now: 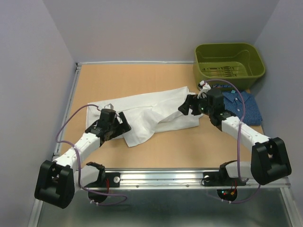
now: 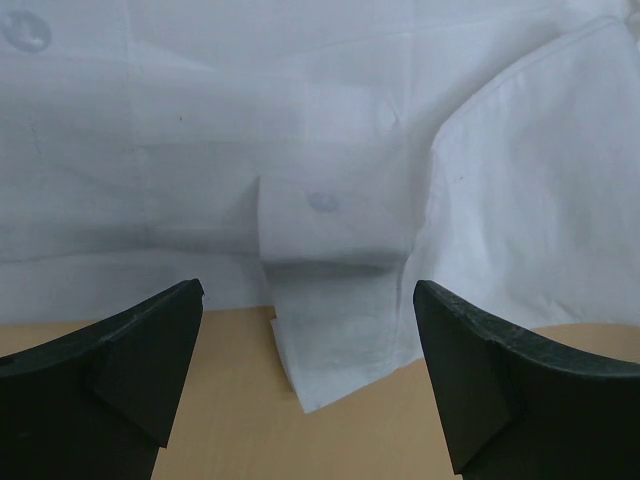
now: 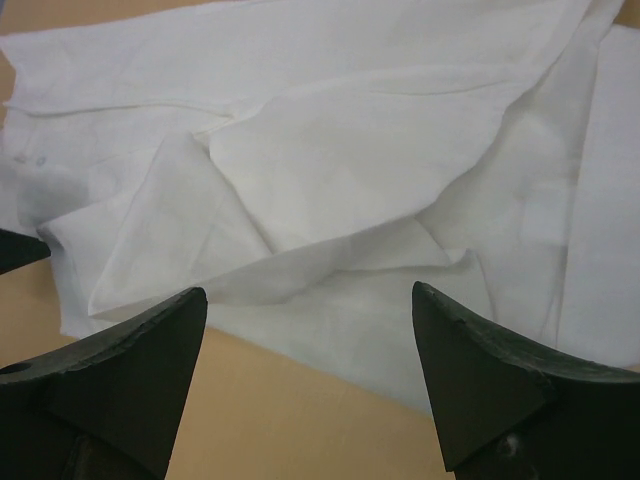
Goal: Fold and stack the long sleeve shirts
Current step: Fold the shirt
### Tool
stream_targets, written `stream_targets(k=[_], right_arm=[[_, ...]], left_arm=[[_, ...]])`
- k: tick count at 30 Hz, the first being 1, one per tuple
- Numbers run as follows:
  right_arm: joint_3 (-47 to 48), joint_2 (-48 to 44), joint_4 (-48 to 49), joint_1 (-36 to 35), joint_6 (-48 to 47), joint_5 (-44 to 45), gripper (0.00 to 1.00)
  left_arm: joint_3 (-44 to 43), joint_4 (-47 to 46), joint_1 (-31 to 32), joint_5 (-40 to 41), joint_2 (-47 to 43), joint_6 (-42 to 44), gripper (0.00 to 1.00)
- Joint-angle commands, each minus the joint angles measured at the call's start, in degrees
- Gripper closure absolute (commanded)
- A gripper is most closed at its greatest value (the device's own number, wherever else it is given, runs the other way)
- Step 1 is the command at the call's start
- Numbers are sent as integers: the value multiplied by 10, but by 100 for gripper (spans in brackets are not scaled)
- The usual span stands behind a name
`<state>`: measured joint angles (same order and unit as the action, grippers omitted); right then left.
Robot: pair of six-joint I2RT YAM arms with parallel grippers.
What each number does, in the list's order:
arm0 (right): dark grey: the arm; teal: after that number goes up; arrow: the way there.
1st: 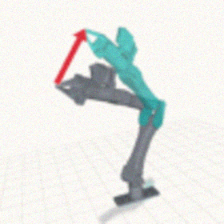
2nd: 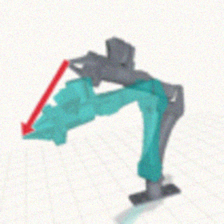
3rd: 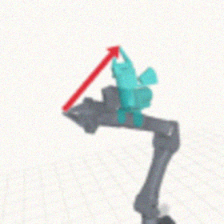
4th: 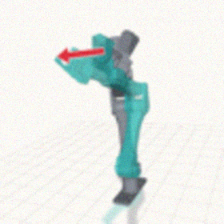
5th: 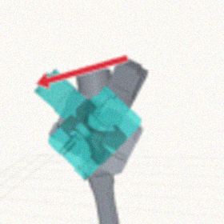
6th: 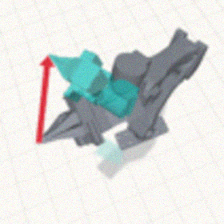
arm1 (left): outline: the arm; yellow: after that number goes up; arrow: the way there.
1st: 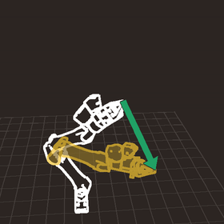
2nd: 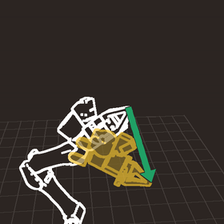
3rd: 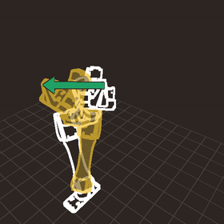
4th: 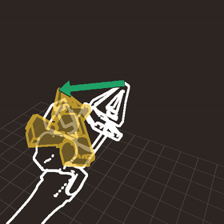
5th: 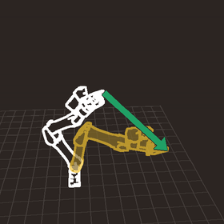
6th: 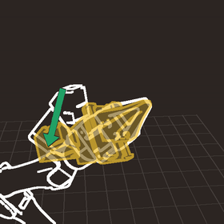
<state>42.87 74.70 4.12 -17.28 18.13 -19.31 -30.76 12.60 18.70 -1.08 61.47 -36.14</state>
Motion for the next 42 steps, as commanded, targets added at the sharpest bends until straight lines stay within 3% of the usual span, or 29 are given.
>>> stream_targets(k=[1,13,22,31,32,33,34,35,36,42], right_arm=[[-24,-21,9,1,-23,-49,12],[-38,-32,9,2,-25,-64,12],[-38,-25,9,1,-22,-67,12],[-38,-25,10,1,-21,-65,12],[-38,-25,9,1,-21,-65,12],[-38,-28,9,1,-21,-64,12],[-38,-28,9,1,-21,-64,12],[-38,-30,9,1,-23,-64,12],[-37,-34,9,2,-22,-62,12],[-34,-56,7,1,-24,-44,12]], left_arm=[[36,-85,4,-36,-25,-10,1],[51,-144,6,-77,19,-15,3],[51,-144,21,-82,17,-22,18],[48,-146,27,-81,19,-22,56],[48,-147,28,-81,20,-22,62],[47,-147,28,-80,20,-21,78],[47,-146,28,-79,17,-20,78],[45,-143,29,-78,14,-20,95],[43,-142,29,-77,2,-20,100],[-48,-63,29,-34,-56,16,100]])
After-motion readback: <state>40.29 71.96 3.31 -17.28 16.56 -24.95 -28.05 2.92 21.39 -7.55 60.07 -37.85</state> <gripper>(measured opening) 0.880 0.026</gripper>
